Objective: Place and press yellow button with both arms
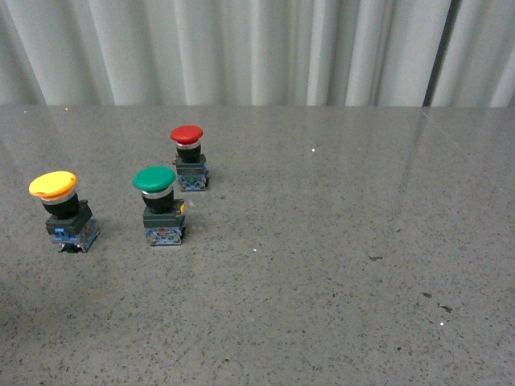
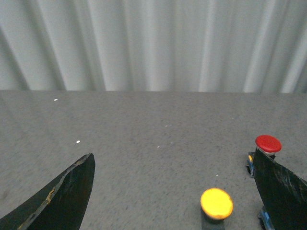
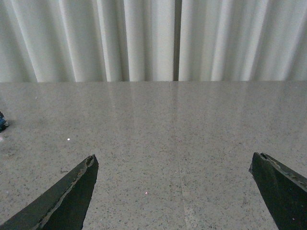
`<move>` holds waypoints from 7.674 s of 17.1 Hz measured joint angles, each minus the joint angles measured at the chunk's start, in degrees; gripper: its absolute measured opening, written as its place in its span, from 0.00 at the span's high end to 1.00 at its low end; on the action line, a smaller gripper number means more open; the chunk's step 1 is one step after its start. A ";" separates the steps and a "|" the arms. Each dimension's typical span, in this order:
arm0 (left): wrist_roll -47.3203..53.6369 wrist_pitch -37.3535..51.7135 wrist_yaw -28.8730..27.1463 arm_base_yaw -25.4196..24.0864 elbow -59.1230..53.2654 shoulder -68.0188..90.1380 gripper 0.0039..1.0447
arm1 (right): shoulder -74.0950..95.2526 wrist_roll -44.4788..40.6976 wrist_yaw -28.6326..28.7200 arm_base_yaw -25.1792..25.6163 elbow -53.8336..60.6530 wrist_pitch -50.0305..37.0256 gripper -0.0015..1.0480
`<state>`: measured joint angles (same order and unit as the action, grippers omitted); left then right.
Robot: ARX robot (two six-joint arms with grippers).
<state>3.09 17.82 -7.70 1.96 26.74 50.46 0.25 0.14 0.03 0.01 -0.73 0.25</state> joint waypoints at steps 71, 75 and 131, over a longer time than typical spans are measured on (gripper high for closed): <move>-1.57 1.09 -13.60 18.95 7.43 2.97 0.35 | 0.00 0.00 0.00 0.00 0.00 0.00 0.06; -2.69 4.57 -6.29 12.04 -6.60 -7.23 0.77 | 0.00 0.00 0.00 0.00 0.00 0.00 0.06; -3.06 -18.08 7.69 -1.90 -25.90 -49.83 0.06 | 89.83 2.75 -4.68 -29.79 -45.13 -38.32 0.08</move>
<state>0.03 -0.25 -0.01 0.05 0.84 0.62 90.08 2.90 -4.64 -29.78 -45.87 -38.06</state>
